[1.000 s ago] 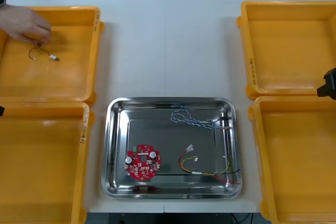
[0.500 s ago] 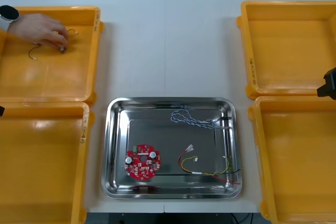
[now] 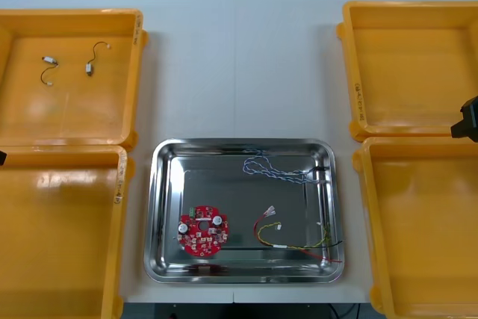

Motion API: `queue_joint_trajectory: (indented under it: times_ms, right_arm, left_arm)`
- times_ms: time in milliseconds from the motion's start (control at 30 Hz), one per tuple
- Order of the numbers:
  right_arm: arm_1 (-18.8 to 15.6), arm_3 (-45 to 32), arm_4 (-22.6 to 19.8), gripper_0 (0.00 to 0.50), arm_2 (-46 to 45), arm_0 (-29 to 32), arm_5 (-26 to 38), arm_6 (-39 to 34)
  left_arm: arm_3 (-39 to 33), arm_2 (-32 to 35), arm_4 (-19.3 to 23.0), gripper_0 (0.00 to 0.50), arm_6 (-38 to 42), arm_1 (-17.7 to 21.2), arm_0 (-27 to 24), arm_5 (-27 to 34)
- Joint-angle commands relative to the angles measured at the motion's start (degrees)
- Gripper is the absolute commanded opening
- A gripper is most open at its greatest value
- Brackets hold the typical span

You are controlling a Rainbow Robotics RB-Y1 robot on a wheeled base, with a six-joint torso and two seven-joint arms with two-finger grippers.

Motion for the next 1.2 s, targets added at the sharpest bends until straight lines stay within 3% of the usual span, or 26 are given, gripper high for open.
queue_joint_trajectory:
  times_ms: [33, 1200]
  right_arm:
    - [-2.5, -1.5, 0.0, 0.5, -1.9, 0.4, -0.1, 1.4]
    - [-2.5, -1.5, 0.0, 0.5, -1.9, 0.4, -0.1, 1.4]
  left_arm:
    - [-0.4, 0.9, -0.6, 0.5, -1.8, -0.5, 0.8, 0.5]
    - [-0.4, 0.9, -0.6, 0.5, -1.8, -0.5, 0.8, 0.5]
